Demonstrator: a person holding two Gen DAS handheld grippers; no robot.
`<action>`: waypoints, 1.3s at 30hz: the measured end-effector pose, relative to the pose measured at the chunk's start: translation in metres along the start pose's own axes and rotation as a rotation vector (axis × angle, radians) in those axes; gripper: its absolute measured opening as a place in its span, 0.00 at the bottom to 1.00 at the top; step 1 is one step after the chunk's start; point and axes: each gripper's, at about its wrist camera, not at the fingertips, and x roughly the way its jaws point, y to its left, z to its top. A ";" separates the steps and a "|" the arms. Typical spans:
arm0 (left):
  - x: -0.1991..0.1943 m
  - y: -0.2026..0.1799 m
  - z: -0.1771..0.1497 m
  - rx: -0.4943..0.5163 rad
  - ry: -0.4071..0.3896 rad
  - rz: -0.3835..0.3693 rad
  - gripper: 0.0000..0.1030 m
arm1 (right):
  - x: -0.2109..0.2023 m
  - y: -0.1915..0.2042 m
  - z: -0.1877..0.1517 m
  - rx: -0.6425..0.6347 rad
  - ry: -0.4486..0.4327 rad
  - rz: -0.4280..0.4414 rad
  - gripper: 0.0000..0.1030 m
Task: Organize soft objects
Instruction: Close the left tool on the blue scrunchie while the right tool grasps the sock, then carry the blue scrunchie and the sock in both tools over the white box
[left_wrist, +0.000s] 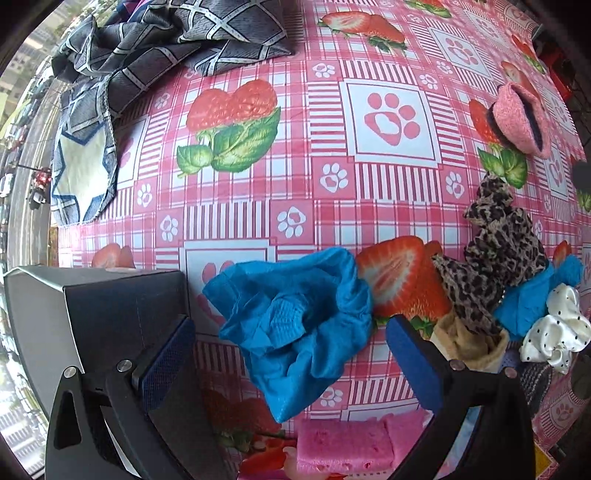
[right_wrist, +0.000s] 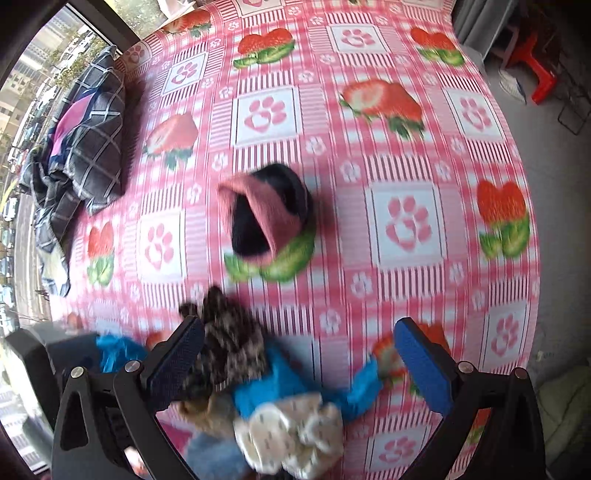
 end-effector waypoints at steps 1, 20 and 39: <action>0.001 0.000 0.000 -0.002 -0.007 0.011 1.00 | 0.004 0.003 0.007 -0.001 -0.004 -0.006 1.00; 0.029 -0.020 0.022 -0.013 0.028 -0.002 0.84 | 0.084 0.047 0.066 -0.031 0.042 -0.093 0.54; -0.045 -0.007 0.048 -0.041 -0.107 -0.085 0.25 | 0.005 -0.013 0.010 0.009 -0.019 -0.016 0.29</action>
